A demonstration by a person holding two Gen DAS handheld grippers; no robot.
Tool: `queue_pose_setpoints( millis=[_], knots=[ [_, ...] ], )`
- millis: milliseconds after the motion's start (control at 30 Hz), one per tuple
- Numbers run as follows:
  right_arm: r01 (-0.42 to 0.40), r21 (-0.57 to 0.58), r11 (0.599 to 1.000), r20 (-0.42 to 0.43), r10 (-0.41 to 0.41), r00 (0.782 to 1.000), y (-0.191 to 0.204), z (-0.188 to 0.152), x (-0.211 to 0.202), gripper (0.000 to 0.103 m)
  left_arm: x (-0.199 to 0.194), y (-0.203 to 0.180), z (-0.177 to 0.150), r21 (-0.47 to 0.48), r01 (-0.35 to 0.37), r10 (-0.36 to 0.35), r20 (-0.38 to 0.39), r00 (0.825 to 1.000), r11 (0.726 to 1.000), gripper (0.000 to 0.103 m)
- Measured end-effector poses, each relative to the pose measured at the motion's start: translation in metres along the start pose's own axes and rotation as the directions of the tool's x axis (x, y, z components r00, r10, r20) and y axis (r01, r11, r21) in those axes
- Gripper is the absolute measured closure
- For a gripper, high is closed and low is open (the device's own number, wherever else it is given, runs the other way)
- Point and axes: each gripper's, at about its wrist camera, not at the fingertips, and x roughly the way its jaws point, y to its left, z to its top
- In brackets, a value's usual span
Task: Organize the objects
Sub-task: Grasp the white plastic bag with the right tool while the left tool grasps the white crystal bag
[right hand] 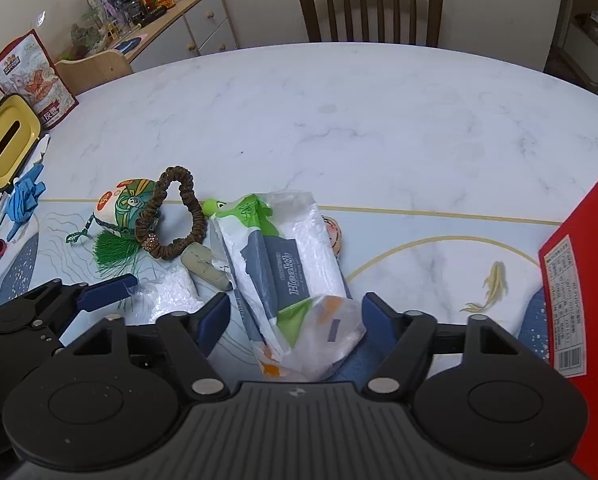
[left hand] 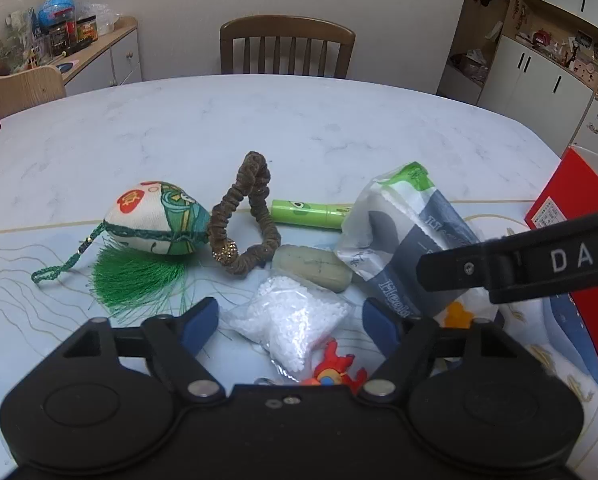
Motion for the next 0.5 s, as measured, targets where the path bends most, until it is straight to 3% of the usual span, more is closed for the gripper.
queue_pose_setpoints(
  millis=[100, 167, 500],
  knots=[
    [-0.003, 0.002, 1.0, -0.005, 0.003, 1.0, -0.0006, 0.0008, 0.0028, 0.039, 0.0015, 0.0018, -0.0001, -0.005, 0.003, -0.003, -0.002, 1.0, 1.0, 0.034],
    [-0.005, 0.003, 1.0, -0.009, 0.005, 1.0, -0.0008, 0.001, 0.0038, 0.049, 0.0018, 0.0029, -0.0009, -0.007, 0.004, -0.004, -0.001, 1.0, 1.0, 0.035],
    [-0.015, -0.023, 1.0, -0.004, 0.015, 1.0, 0.0049, -0.0011, 0.0034, 0.072, 0.0011, 0.0058, -0.0011, -0.022, 0.023, -0.023, 0.006, 1.0, 0.999, 0.051]
  ],
)
